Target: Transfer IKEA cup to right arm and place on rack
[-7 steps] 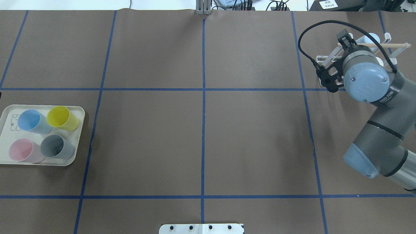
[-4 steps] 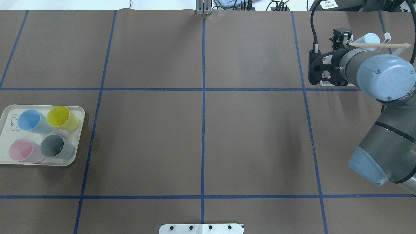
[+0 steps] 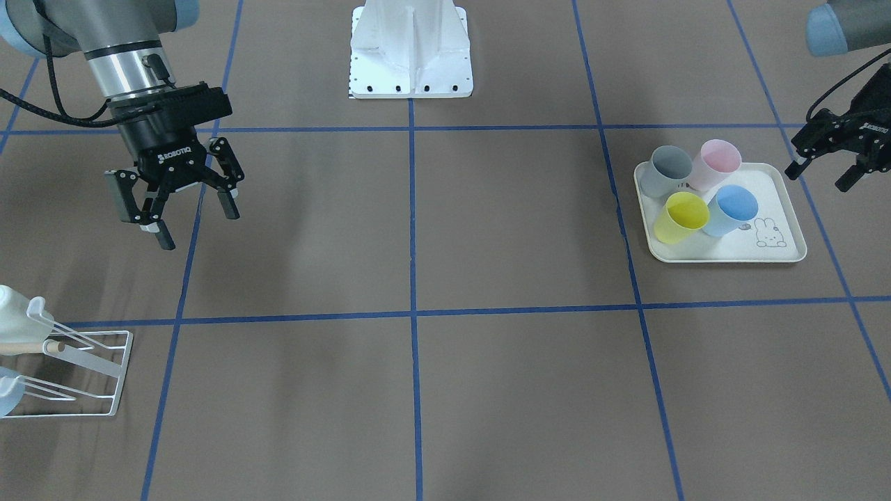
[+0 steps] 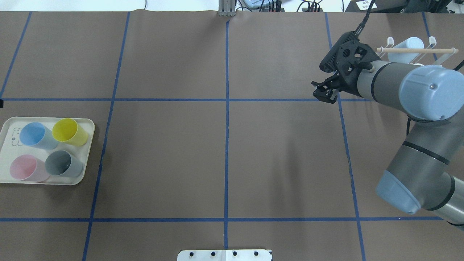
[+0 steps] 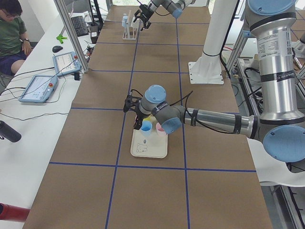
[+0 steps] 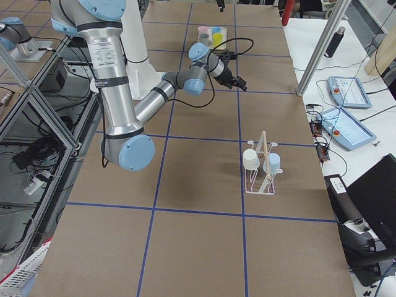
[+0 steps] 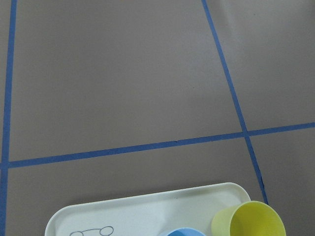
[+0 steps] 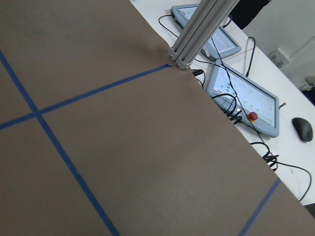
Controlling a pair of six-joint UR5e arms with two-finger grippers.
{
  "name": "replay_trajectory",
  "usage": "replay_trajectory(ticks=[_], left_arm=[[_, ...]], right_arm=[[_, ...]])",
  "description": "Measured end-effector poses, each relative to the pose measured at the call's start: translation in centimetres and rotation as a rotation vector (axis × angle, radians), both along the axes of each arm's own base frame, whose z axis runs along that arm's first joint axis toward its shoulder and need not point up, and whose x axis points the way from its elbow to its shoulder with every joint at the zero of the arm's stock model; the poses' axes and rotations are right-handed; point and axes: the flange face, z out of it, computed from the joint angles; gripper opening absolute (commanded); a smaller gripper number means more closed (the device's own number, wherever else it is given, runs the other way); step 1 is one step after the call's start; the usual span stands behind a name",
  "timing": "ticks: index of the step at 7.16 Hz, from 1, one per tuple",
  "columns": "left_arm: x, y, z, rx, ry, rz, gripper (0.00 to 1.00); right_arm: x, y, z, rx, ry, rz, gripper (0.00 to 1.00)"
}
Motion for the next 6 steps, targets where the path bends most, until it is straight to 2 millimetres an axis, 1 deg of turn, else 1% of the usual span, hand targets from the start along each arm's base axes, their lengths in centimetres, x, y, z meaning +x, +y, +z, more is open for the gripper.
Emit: replay_trajectory(ticks=[1, 2, 3, 4, 5, 6], left_arm=[[1.3, 0.1, 0.2, -0.012, -0.015, -0.006, 1.00], [2.3, 0.4, 0.6, -0.022, -0.027, -0.005, 1.00], [3.3, 0.8, 0.9, -0.043, -0.031, -0.001, 1.00], [4.8, 1.2, 1.3, -0.067, -0.040, -0.002, 1.00], [6.7, 1.6, 1.7, -0.088, -0.056, -0.011, 0.88], [7.9, 1.9, 2.1, -0.107, -0.065, -0.019, 0.65]], right_arm=[[-1.4, 0.4, -1.4, -0.075, -0.026, -0.036, 1.00], [-2.4, 0.6, -2.6, -0.137, -0.019, -0.078, 1.00], [-3.0, 0.6, -3.9, -0.184, 0.001, -0.102, 1.00], [-3.3, 0.5, -5.1, -0.216, 0.025, -0.110, 1.00], [-3.5, 0.5, -5.9, -0.233, 0.039, -0.111, 1.00], [-3.5, 0.4, -6.2, -0.239, 0.045, -0.110, 1.00]])
